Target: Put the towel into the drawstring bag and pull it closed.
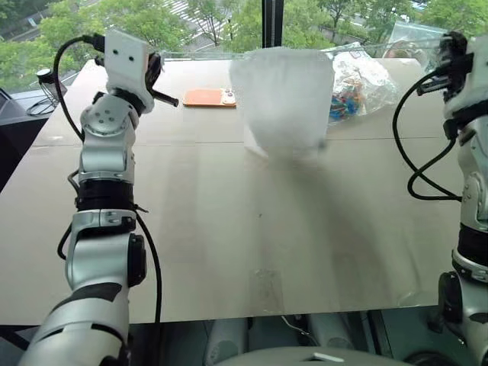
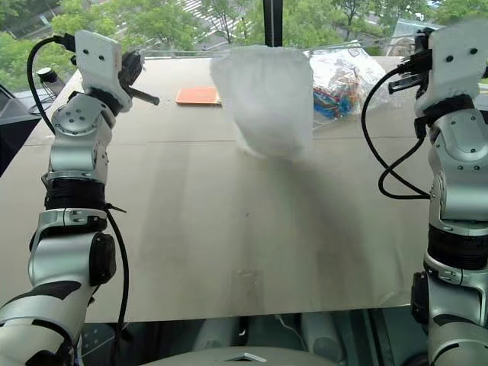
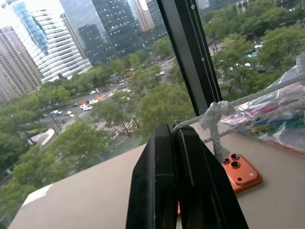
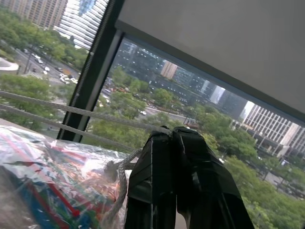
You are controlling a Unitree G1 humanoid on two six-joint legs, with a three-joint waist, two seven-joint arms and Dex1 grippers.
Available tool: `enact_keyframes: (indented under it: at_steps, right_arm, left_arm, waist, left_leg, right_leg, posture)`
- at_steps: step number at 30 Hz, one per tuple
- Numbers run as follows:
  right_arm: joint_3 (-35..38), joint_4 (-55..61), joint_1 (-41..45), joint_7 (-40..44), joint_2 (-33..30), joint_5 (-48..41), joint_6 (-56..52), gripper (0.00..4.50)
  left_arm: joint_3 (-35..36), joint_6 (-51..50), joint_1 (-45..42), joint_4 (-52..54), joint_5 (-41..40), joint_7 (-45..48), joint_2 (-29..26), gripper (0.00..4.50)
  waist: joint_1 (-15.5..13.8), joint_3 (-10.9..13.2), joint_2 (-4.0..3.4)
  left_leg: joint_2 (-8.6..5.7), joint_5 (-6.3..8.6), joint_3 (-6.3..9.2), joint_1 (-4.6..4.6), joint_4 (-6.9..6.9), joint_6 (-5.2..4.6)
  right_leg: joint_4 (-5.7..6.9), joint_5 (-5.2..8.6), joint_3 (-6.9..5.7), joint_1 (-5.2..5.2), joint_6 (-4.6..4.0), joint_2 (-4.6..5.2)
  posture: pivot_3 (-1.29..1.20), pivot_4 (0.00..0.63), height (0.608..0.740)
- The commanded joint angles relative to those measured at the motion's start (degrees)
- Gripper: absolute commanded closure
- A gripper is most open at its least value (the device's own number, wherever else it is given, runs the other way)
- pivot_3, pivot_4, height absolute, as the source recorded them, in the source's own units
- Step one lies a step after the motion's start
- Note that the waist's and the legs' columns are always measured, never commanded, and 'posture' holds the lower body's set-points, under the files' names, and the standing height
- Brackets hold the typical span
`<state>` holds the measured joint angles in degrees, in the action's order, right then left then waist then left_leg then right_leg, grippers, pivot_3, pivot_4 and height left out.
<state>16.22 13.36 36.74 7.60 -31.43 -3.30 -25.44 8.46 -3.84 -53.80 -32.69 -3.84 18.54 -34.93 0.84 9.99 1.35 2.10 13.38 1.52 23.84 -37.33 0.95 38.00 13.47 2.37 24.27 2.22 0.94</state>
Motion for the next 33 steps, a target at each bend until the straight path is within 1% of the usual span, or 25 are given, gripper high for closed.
enact_keyframes:
  at_steps: [1,3,8,11,13,14,15,16,18,19,21,23,24,26,27,30,31,32,33]
  right_arm:
    - [13.3,-6.4,-1.2,-7.6,-4.5,2.3,1.9,4.50]
    - [14.1,-9.2,-1.7,-7.0,-6.6,2.1,3.9,4.50]
    - [13.0,-13.9,-1.1,-5.5,-10.2,0.1,8.2,4.50]
    - [11.0,-12.8,-2.0,0.6,-10.2,-5.3,8.6,4.50]
    - [6.1,-7.1,-6.6,9.4,-10.2,-10.1,6.3,4.50]
    - [2.5,-2.2,-10.5,13.7,-9.6,-12.8,4.7,4.50]
    - [-0.2,1.9,-13.5,16.4,-9.0,-14.7,3.2,4.50]
    - [-2.9,5.8,-15.8,17.1,-7.8,-15.9,1.4,4.50]
    - [-7.8,10.9,-19.0,16.1,-4.3,-16.8,-1.9,4.50]
    - [-10.9,12.6,-20.7,16.3,-3.0,-16.2,-2.3,4.50]
    - [-14.8,14.4,-23.0,15.6,-0.8,-14.3,-3.1,4.50]
    - [-17.7,15.2,-25.8,16.0,0.3,-13.1,-3.0,4.50]
    - [-17.8,14.8,-27.2,15.5,1.1,-13.2,-3.0,4.50]
    - [-17.4,14.1,-29.6,15.7,1.7,-13.6,-2.4,3.87]
    - [-17.4,14.1,-30.7,16.5,1.2,-13.2,-1.8,3.62]
    - [-16.9,14.6,-34.2,18.9,-0.9,-12.5,-0.9,2.26]
    - [-16.6,15.2,-35.5,20.0,-1.7,-12.8,-1.0,1.72]
    - [-16.2,15.9,-36.8,21.0,-2.4,-13.1,-0.8,1.39]
    - [-15.7,16.4,-37.8,21.7,-2.9,-13.5,-0.8,0.90]
  left_arm:
    - [8.0,-5.0,2.0,-3.7,-1.9,-7.4,-3.8,4.43]
    - [8.3,-5.6,3.2,-3.2,-2.5,-8.1,-4.3,4.43]
    - [8.1,-4.5,3.8,-2.4,-3.4,-8.9,-5.7,4.43]
    - [8.8,-2.2,4.7,0.6,-7.1,-4.5,-4.4,4.43]
    - [7.5,-5.6,9.6,9.1,-13.2,4.1,-1.9,4.43]
    - [5.7,-8.0,14.5,15.6,-16.0,8.3,-0.7,4.43]
    - [4.3,-10.2,18.6,20.8,-18.0,11.2,0.2,4.43]
    - [2.9,-11.8,22.7,25.5,-20.0,13.5,1.1,4.43]
    - [0.9,-13.5,28.1,30.7,-21.0,14.2,3.4,4.43]
    - [0.0,-14.2,30.0,32.5,-20.9,13.4,5.0,4.43]
    - [-0.8,-15.9,32.4,35.1,-20.9,12.5,7.1,4.43]
    - [-0.6,-17.8,35.1,37.0,-22.2,13.1,7.9,4.43]
    - [-0.2,-17.9,36.8,37.7,-22.9,14.1,7.9,4.19]
    - [0.4,-17.7,39.8,38.3,-23.6,16.1,7.3,3.84]
    - [0.7,-17.6,41.1,38.9,-23.9,16.9,7.1,3.44]
    - [1.9,-17.3,44.7,41.4,-24.6,18.3,6.5,2.10]
    - [2.1,-17.3,46.0,42.4,-24.7,18.7,6.1,1.58]
    - [2.4,-17.5,47.2,43.3,-24.8,19.1,5.7,1.29]
    - [2.7,-17.6,48.2,44.0,-25.0,19.3,5.5,0.79]
  waist:
    - [0.0,0.0,0.00]
    - [0.0,0.0,0.00]
    - [0.1,0.0,-0.01]
    - [0.2,0.0,-0.01]
    - [0.3,0.0,-0.03]
    - [0.3,0.0,-0.04]
    - [0.3,-0.1,-0.08]
    - [0.4,-0.1,-0.08]
    - [0.5,-0.1,-0.08]
    - [0.4,-0.1,-0.08]
    - [0.0,-0.1,-0.06]
    - [-0.2,0.0,-0.05]
    - [-0.2,0.0,-0.05]
    - [0.0,-0.1,-0.04]
    - [0.0,-0.1,-0.04]
    - [0.0,-0.1,-0.04]
    - [0.0,-0.1,-0.04]
    - [0.0,-0.1,-0.04]
    - [0.0,-0.1,-0.03]
  left_leg:
    - [0.00,0.00,0.00,0.00,0.00,0.00]
    - [0.00,0.00,-0.02,0.00,0.01,0.00]
    - [0.01,0.00,-0.03,-0.01,0.02,0.00]
    - [0.01,0.00,-0.04,-0.03,0.02,0.00]
    - [0.02,0.00,-0.08,-0.05,0.03,0.00]
    - [0.02,0.00,-0.09,-0.06,0.06,0.00]
    - [0.03,0.00,-0.09,-0.09,0.09,0.00]
    - [0.06,0.00,-0.11,-0.07,0.12,0.00]
    - [0.08,0.00,-0.13,-0.07,0.11,0.00]
    - [0.07,0.01,-0.12,-0.05,0.07,0.00]
    - [0.06,0.00,-0.05,-0.06,-0.07,-0.01]
    - [0.05,0.00,0.05,-0.06,-0.16,-0.01]
    - [0.04,-0.01,0.05,-0.09,-0.18,-0.01]
    - [0.04,-0.01,0.04,-0.30,-0.24,-0.01]
    - [0.04,0.00,-0.04,-0.55,-0.22,-0.01]
    - [0.06,0.00,-0.06,-0.64,-0.15,-0.01]
    - [0.07,0.00,-0.06,-0.65,-0.14,-0.01]
    - [0.07,0.00,-0.06,-0.66,-0.12,-0.01]
    - [0.07,0.00,-0.06,-0.66,-0.10,-0.01]
  right_leg:
    - [-0.01,0.00,0.00,0.00,0.00,0.00]
    - [-0.02,0.00,0.01,0.00,0.00,0.00]
    - [-0.01,0.00,0.04,0.00,0.00,-0.01]
    - [-0.01,0.00,0.05,-0.01,0.00,-0.01]
    - [-0.02,0.00,0.10,-0.01,0.00,-0.01]
    - [-0.06,0.00,0.09,-0.04,0.00,-0.01]
    - [-0.06,0.01,0.09,-0.08,0.00,0.00]
    - [-0.08,0.02,0.12,-0.08,0.01,0.00]
    - [-0.08,0.03,0.13,-0.06,0.02,0.01]
    - [-0.04,0.03,0.11,-0.05,0.02,0.02]
    - [0.06,0.03,0.06,-0.07,0.03,0.01]
    - [0.10,0.02,-0.03,-0.10,0.03,-0.03]
    - [0.10,0.02,-0.02,-0.14,0.04,-0.03]
    - [0.07,0.02,-0.02,-0.40,0.04,-0.03]
    - [0.04,0.03,0.04,-0.63,0.04,-0.02]
    - [0.05,0.04,0.07,-0.64,0.03,-0.05]
    - [0.06,0.04,0.07,-0.64,0.03,-0.06]
    - [0.06,0.05,0.07,-0.64,0.03,-0.06]
    - [0.06,0.05,0.08,-0.64,0.02,-0.06]
  posture:
    - [0.00,0.150,0.740]
    - [0.00,0.150,0.740]
    - [0.00,0.150,0.740]
    - [0.00,0.150,0.740]
    - [0.00,0.150,0.740]
    - [0.00,0.150,0.740]
    - [0.00,0.150,0.740]
    - [0.00,0.150,0.740]
    - [0.00,0.150,0.740]
    - [0.00,0.150,0.740]
    - [0.00,0.150,0.740]
    - [0.00,0.150,0.740]
    - [0.00,0.150,0.740]
    - [0.00,0.150,0.740]
    - [0.00,0.150,0.740]
    - [0.00,0.150,0.740]
    - [0.00,0.150,0.740]
    - [0.00,0.150,0.740]
    - [0.00,0.150,0.740]
